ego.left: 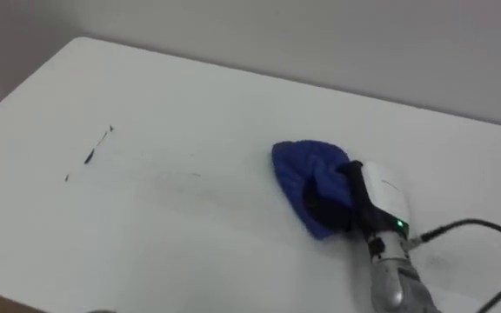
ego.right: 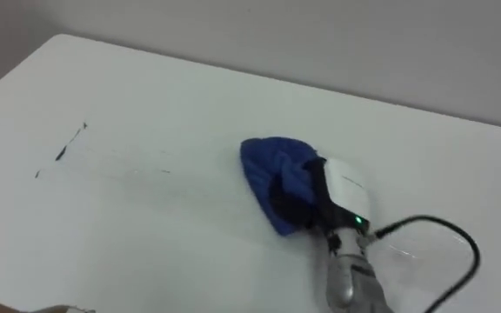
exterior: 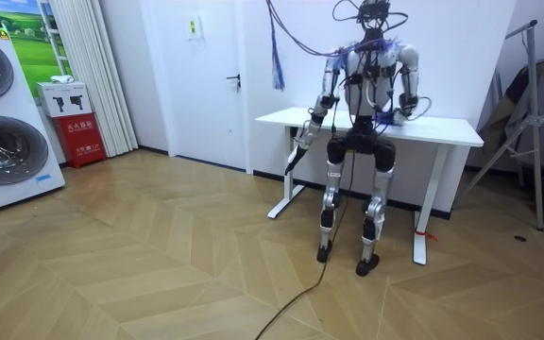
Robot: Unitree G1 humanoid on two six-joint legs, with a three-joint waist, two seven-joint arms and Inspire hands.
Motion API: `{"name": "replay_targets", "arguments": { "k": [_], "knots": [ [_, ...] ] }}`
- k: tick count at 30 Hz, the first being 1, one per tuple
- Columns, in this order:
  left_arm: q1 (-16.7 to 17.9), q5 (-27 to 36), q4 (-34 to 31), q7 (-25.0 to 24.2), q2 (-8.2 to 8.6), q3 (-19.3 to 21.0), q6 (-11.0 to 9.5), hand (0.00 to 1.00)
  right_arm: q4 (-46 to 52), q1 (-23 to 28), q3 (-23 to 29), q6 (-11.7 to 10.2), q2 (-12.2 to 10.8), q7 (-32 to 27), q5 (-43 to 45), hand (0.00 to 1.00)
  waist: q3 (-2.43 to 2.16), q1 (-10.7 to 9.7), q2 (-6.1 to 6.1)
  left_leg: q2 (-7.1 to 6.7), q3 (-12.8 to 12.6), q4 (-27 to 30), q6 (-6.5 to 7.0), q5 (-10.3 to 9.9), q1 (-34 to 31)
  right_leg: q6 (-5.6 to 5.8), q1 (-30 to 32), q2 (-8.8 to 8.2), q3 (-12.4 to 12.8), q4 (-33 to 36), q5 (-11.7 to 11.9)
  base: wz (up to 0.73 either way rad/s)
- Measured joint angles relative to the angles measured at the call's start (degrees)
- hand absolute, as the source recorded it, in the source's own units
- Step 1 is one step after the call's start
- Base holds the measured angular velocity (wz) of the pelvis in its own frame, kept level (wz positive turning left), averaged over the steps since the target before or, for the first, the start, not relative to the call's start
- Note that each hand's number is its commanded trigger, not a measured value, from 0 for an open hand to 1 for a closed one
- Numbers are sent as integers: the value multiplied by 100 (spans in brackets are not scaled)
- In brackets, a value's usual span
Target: Wipe table
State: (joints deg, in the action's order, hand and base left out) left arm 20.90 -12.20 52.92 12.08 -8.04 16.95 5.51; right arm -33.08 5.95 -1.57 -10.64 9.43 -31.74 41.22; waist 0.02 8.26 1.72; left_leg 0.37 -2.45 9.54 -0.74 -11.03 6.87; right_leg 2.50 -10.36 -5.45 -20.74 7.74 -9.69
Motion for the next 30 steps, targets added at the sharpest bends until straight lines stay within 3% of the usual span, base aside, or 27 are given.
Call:
{"name": "replay_targets", "arguments": {
  "k": [3,6,10,11,12,13,15,16,18,20,21,22,23,24,25,26,27,28,29,30],
  "knots": [
    [-4,26,-8,5,0,-38,-85,0,-190,50,426,7,227,-85,-348,100,-51,-170,-87,-20,-59,8,91,-54,4,91,-11,-28,24,33,-37,-9],
    [-124,48,-12,9,12,-207,-89,0,-453,-92,438,123,284,-39,-452,100,-58,-153,-112,-19,-72,28,115,-81,103,90,-48,-60,24,162,-54,-7],
    [-405,181,26,28,76,-551,-42,0,-432,-642,85,910,153,230,-458,100,-36,146,-127,20,-387,267,138,-165,37,37,406,-269,-80,929,-232,-47],
    [-524,406,67,60,64,-719,-32,0,-428,-927,-179,1197,126,391,-456,100,-20,299,-147,50,-563,381,145,-217,-24,1,613,-391,-369,1287,-256,-93],
    [-667,580,167,102,56,-903,-48,0,-418,-1250,-560,1427,108,585,-376,100,27,521,-181,99,-678,431,164,-239,-48,-43,875,-546,-728,1678,-231,-106],
    [-747,610,252,109,41,-977,-61,0,-393,-1407,-775,1535,82,686,-289,100,28,655,-193,103,-738,434,169,-250,-69,-95,1020,-608,-872,1852,-196,-115],
    [-1120,592,568,133,-59,-1112,-94,0,-346,-2049,-1489,1768,-380,1061,105,100,47,1049,-178,316,-1004,539,191,-269,-280,-131,1476,-854,-1175,2541,-28,-60],
    [-1210,587,643,140,-101,-1158,-112,0,-383,-2174,-1570,1755,-482,1111,208,100,47,1144,-164,347,-985,565,181,-263,-317,-124,1484,-983,-1283,2811,-24,0],
    [-1296,585,632,154,-185,-1311,-211,0,-763,-2785,-1941,1555,-789,1227,464,100,62,1712,-137,447,-966,704,96,-263,-490,-43,1456,-1599,-1251,3328,-121,4],
    [-1297,590,623,195,-215,-1314,-213,0,-834,-3050,-2028,1399,-786,1215,539,100,76,2119,-133,551,-888,802,16,-244,-737,21,1455,-1973,-1248,3121,-150,12],
    [-1207,598,672,241,-262,-1317,-207,0,-961,-3128,-2026,1333,-773,1132,531,100,49,2186,-84,620,-723,819,-66,-197,-883,101,1400,-2083,-1222,2725,-104,51],
    [-1135,608,695,246,-327,-1306,-166,0,-1150,-3114,-2018,1304,-713,984,492,100,68,2164,-96,709,-527,796,-157,-134,-964,237,1262,-2082,-1218,2160,-3,70],
    [-1103,614,695,244,-372,-1318,-161,0,-1249,-3056,-1949,1230,-693,877,345,100,74,2126,-106,776,-428,781,-207,-106,-989,281,1164,-2045,-1228,1826,80,94],
    [-1051,656,695,235,-465,-1336,-160,0,-1262,-2911,-1870,1093,-692,666,189,100,65,1937,-69,830,-153,701,-334,-32,-1026,307,1026,-2002,-1228,1286,294,86],
    [-1035,660,694,227,-483,-1320,-160,0,-1285,-2814,-1834,1001,-692,605,175,100,69,1808,-48,850,-54,660,-406,9,-1022,335,946,-1947,-1239,1072,412,115],
    [-1044,645,688,220,-571,-1247,-167,0,-1292,-2613,-1699,791,-691,497,156,100,92,1576,-5,956,-19,597,-561,98,-985,401,805,-1866,-1238,707,669,104],
    [-1062,643,656,190,-673,-1199,-184,0,-1301,-2442,-1567,572,-692,429,153,100,107,1396,129,1058,-44,579,-765,147,-930,446,834,-1707,-1210,607,997,87],
    [-1026,648,654,175,-664,-1074,-188,0,-1281,-2232,-1449,406,-671,416,160,100,31,1273,107,1277,-69,579,-970,174,-851,831,759,-1502,-1222,722,652,39],
    [-1013,653,662,168,-607,-1051,-188,0,-1261,-2144,-1415,363,-630,406,153,100,26,1184,-8,1463,-79,565,-1033,200,-801,750,698,-1300,-1233,757,569,11],
    [-1011,654,660,90,-519,-1048,-210,0,-1188,-1962,-1334,257,-506,317,87,100,19,1000,-97,1715,-241,446,-1140,332,-722,621,713,-1088,-1278,915,344,7]
  ]
}}
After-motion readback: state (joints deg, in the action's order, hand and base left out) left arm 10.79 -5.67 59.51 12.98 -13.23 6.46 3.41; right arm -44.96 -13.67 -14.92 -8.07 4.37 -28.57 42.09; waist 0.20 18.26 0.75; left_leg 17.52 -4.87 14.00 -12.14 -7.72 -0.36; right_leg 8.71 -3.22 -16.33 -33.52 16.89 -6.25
